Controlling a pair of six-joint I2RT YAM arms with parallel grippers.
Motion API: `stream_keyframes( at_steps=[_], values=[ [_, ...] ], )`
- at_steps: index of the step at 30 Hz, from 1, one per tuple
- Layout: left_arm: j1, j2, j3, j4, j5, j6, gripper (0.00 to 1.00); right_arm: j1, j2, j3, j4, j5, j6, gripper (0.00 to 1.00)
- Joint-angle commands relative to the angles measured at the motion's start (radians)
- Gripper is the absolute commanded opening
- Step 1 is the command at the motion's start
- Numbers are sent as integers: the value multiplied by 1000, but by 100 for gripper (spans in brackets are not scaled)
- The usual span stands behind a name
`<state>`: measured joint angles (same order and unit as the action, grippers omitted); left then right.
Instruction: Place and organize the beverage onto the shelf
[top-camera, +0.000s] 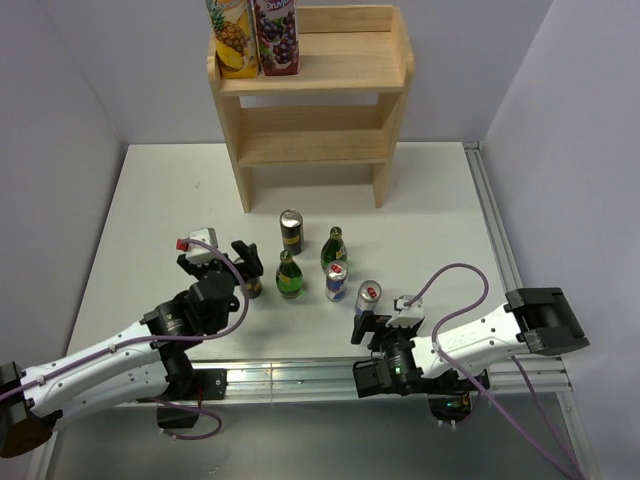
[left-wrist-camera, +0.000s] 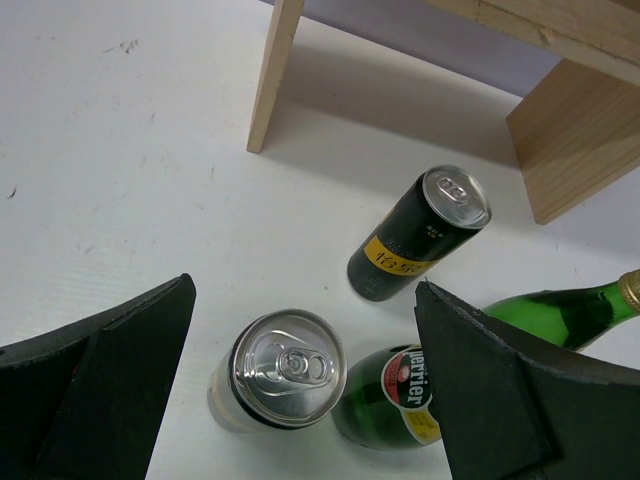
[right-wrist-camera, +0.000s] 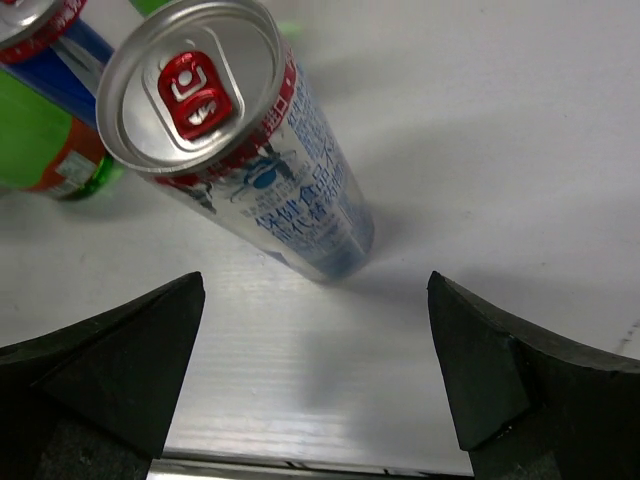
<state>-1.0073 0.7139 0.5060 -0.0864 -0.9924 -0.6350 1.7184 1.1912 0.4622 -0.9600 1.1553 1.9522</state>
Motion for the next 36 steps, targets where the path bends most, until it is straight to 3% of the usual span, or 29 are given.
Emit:
stream_keyframes(
  at_steps=[1, 6, 17, 23, 36],
  values=[
    [-7, 22, 8, 51, 0, 23, 99, -54, -1, 4, 142, 89, 12, 100],
    [-8, 10, -14, 77, -2, 40, 99, -108, -73, -102, 502, 32, -283, 100],
    [-8, 4, -47, 126, 9, 47, 99, -298, 13, -172, 955, -25, -715, 99],
    [-8, 16, -61, 149, 11, 54, 99, -396, 64, -221, 1151, -71, -838, 99],
    [-8, 33, -93, 217, 24, 60, 99, -485, 232, -168, 1281, -51, -935, 91]
  ],
)
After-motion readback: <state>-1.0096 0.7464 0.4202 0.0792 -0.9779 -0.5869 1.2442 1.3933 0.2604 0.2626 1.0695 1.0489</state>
